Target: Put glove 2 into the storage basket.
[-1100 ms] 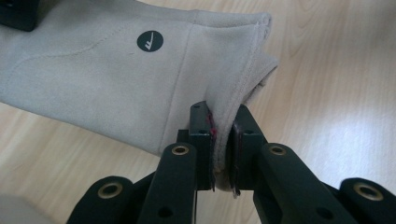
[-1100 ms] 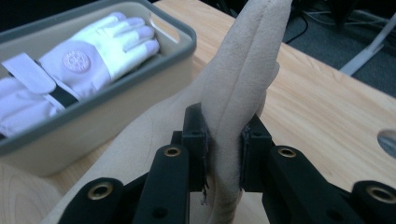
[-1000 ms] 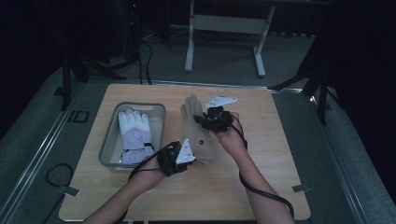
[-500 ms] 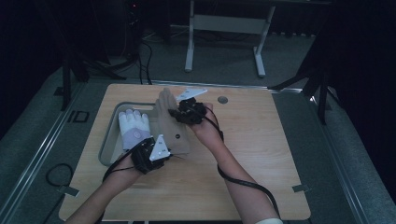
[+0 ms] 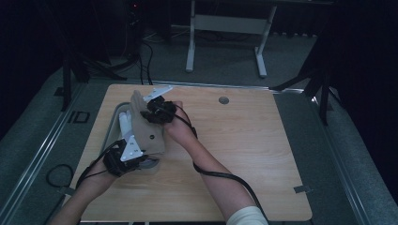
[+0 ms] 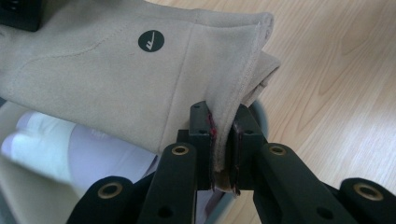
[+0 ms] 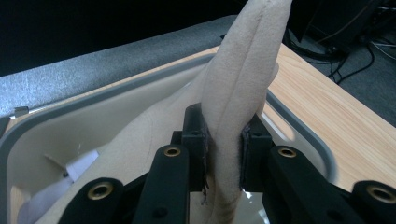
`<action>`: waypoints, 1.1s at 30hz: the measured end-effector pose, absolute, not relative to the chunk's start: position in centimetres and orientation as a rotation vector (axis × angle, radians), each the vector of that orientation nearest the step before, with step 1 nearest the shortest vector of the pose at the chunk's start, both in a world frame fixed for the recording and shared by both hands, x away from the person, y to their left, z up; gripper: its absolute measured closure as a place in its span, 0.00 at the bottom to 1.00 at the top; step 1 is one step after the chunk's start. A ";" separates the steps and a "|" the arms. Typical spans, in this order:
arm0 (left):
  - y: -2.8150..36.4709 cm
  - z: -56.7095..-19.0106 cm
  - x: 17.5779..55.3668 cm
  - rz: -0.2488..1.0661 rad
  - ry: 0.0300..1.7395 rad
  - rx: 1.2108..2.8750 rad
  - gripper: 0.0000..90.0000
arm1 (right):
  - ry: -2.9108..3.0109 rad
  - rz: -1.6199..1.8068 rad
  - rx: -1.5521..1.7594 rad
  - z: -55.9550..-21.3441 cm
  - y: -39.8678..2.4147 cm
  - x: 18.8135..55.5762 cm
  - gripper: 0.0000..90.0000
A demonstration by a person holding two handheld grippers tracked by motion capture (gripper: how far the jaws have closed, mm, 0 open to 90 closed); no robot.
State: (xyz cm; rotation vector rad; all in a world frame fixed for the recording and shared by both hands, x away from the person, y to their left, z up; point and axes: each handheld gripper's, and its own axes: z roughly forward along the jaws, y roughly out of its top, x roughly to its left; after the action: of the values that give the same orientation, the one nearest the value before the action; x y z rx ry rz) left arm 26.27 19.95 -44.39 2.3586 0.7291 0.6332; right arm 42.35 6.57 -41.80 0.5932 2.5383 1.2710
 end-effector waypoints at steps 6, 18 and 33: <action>21.7 -44.4 25.9 0.650 0.779 2.354 0.91 | 2.554 1.288 0.557 -42.0 9.1 42.5 0.85; 22.0 -46.8 26.8 0.599 0.827 2.374 0.91 | 2.632 1.177 0.630 -46.2 10.6 43.7 0.84; 22.1 -47.4 27.8 0.517 0.874 2.358 0.88 | 2.635 1.216 0.691 -46.4 8.6 44.4 0.49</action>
State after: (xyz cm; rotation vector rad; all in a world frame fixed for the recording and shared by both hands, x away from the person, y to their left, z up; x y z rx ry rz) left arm 27.78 22.14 -47.43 2.3578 0.8738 0.5166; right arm 44.44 8.65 -46.43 0.6913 2.6352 1.2155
